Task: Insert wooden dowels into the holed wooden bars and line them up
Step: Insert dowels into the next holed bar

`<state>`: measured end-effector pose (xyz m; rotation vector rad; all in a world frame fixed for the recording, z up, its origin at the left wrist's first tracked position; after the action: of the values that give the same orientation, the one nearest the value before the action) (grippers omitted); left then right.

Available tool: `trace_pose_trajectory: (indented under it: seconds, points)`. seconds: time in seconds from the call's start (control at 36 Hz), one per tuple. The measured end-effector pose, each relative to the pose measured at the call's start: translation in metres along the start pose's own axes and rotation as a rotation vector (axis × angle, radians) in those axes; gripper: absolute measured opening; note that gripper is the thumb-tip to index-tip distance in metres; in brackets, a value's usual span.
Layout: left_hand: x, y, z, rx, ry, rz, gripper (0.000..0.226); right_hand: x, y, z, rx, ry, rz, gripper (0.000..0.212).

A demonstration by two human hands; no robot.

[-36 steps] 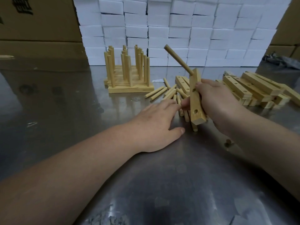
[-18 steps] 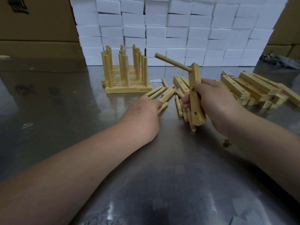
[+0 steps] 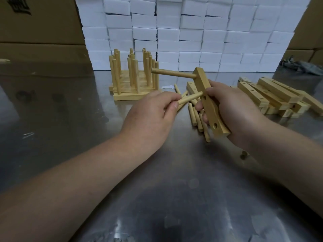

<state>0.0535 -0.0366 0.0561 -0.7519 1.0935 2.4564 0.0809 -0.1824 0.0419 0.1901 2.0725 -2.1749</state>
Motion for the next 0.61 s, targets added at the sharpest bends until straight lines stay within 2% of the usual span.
trace_pose_trajectory:
  seconds: [0.36, 0.47, 0.56, 0.61]
  points:
    - [0.005, -0.001, -0.006, 0.124, -0.092, 0.019, 0.024, -0.001, 0.000, 0.003, 0.038, 0.028, -0.014, 0.037]
    - [0.005, -0.005, -0.006, 0.166, -0.118, 0.045, 0.022, 0.001, -0.002, 0.001, 0.062, -0.001, -0.004, 0.036]
    - [0.004, -0.005, -0.006, 0.192, -0.123, 0.051, 0.013, 0.004, -0.005, -0.004, 0.087, -0.049, 0.011, 0.035]
    - [0.004, -0.003, -0.004, 0.182, -0.108, 0.048, 0.018, 0.007, -0.007, -0.008, 0.086, -0.076, 0.026, 0.035]
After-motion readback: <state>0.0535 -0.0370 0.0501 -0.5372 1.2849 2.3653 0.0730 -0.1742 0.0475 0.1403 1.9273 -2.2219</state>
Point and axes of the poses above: each hand's wrist, its own x-axis away from the middle knuckle, its own z-axis out of the back of the hand, y = z × x, the point moved 8 cm from there along -x, towards the middle knuckle, and after that the axes turned 3 degrees about z, right-handed, at the moved point
